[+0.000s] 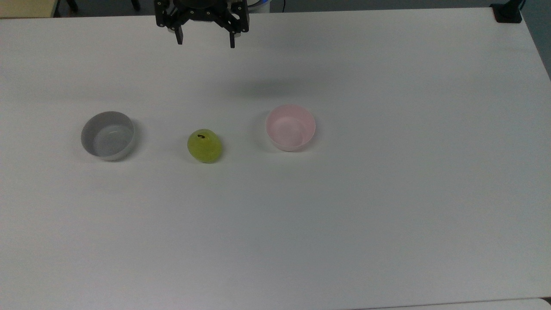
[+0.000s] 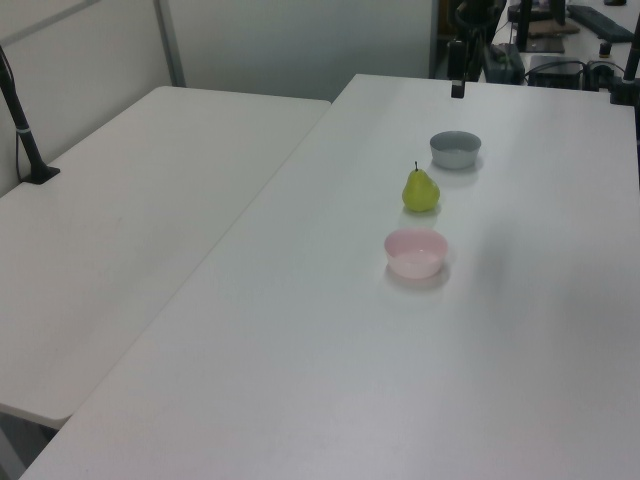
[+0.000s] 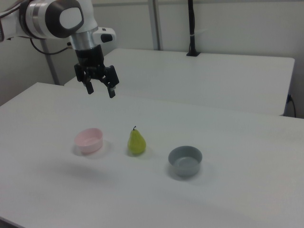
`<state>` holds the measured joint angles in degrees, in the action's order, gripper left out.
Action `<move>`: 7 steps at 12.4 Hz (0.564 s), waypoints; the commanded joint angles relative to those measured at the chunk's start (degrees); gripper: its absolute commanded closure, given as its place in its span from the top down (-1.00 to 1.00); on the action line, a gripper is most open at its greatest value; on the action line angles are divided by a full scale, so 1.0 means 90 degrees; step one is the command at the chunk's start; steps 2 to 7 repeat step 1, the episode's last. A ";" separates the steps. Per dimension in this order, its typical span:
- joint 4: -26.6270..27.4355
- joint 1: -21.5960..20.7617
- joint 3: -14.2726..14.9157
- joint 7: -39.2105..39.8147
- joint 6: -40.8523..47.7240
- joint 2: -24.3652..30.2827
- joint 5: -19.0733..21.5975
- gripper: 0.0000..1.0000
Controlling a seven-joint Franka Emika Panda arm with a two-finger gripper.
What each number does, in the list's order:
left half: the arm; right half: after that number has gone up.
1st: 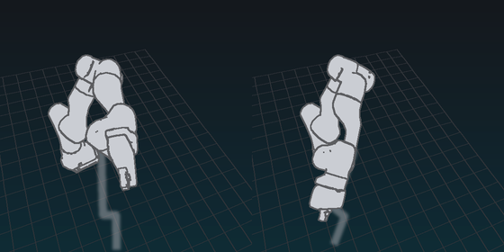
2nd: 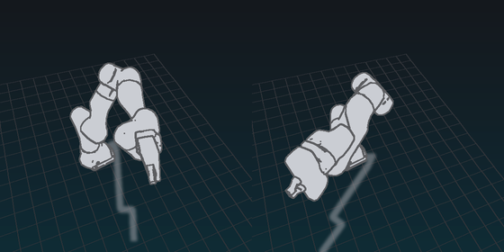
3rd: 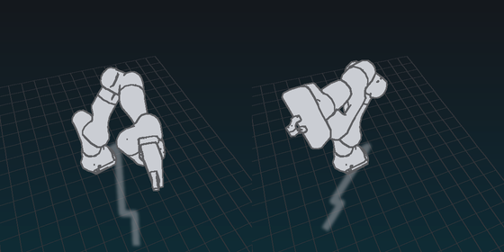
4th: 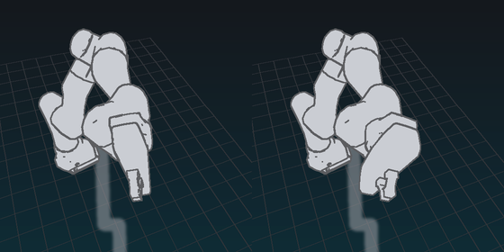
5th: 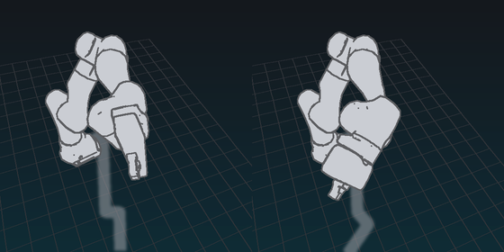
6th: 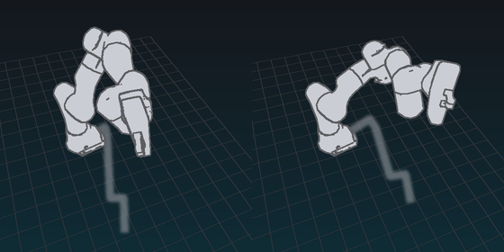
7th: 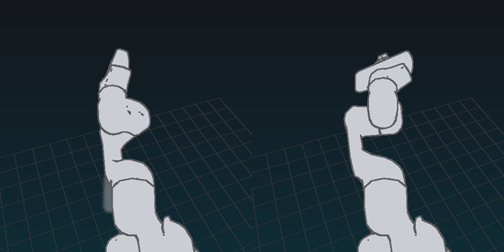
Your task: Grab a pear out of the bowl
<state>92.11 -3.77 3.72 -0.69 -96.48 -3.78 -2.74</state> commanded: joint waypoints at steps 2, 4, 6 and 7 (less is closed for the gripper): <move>0.0088 -0.0031 0.0027 -0.0099 0.0163 0.0176 0.0100 1.00; 0.0088 -0.0031 0.0027 -0.0099 0.0163 0.0176 0.0100 1.00; 0.0088 -0.0031 0.0027 -0.0099 0.0163 0.0176 0.0100 1.00; 0.0088 -0.0031 0.0027 -0.0099 0.0163 0.0176 0.0100 1.00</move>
